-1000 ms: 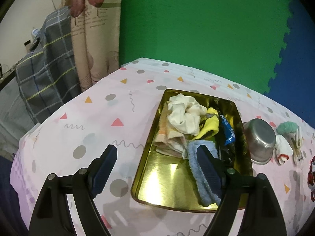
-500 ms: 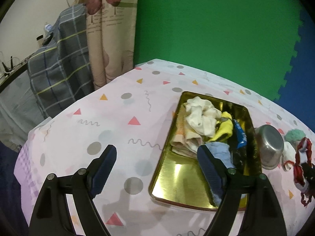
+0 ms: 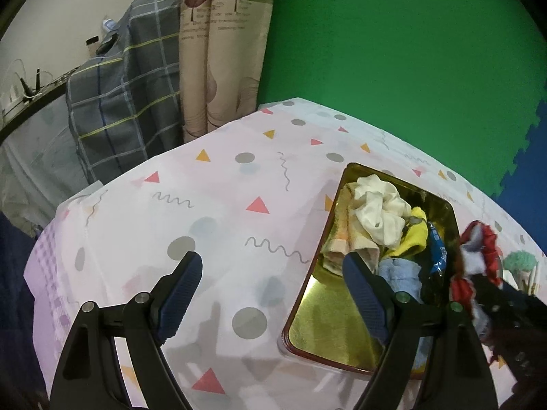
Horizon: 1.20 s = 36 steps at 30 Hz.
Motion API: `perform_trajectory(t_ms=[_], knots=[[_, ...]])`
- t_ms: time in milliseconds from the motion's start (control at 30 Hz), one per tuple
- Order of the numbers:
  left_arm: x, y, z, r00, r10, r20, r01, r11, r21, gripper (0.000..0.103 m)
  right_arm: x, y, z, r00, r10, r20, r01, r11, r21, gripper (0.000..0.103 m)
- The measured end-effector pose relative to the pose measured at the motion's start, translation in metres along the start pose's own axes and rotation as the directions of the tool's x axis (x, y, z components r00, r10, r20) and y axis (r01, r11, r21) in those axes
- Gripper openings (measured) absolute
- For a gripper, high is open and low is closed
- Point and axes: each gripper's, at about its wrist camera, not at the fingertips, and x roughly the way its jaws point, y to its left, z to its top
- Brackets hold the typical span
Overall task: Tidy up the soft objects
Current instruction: 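Carry the blue star-print bag into the gold tin tray and open the right gripper, then grasp the white folded cloth with the right gripper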
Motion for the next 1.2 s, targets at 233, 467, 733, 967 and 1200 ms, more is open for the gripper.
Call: perform_trajectory(t_ms=[233,467,733,967,1200], knots=[[-0.003,-0.001,0.001,1.000,-0.013,0.016,0.013,1.000,0.000,0.082,0.022,0.009,0.009,1.000,-0.022,-0.013,0.022,0.999,-0.023,0.028],[-0.005,-0.002,0.001,0.999,-0.030,0.019,0.031,0.999,-0.009,0.082,0.045,0.011,0.015,0.998,-0.034,-0.048,0.032,0.999,-0.031,0.034],[-0.004,-0.002,0.001,0.999,-0.035,0.012,0.035,0.999,-0.011,0.082,0.046,0.015,0.010,0.997,-0.030,-0.066,0.026,0.998,-0.060,0.050],[-0.005,-0.006,0.000,0.999,-0.035,0.023,0.035,0.999,0.012,0.082,0.021,0.009,0.007,0.999,-0.022,-0.027,0.021,0.998,-0.053,0.052],[-0.005,-0.013,-0.002,0.999,-0.036,0.017,0.035,0.998,0.046,0.083,-0.017,-0.041,-0.006,0.994,-0.104,0.013,0.104,0.995,-0.003,0.052]])
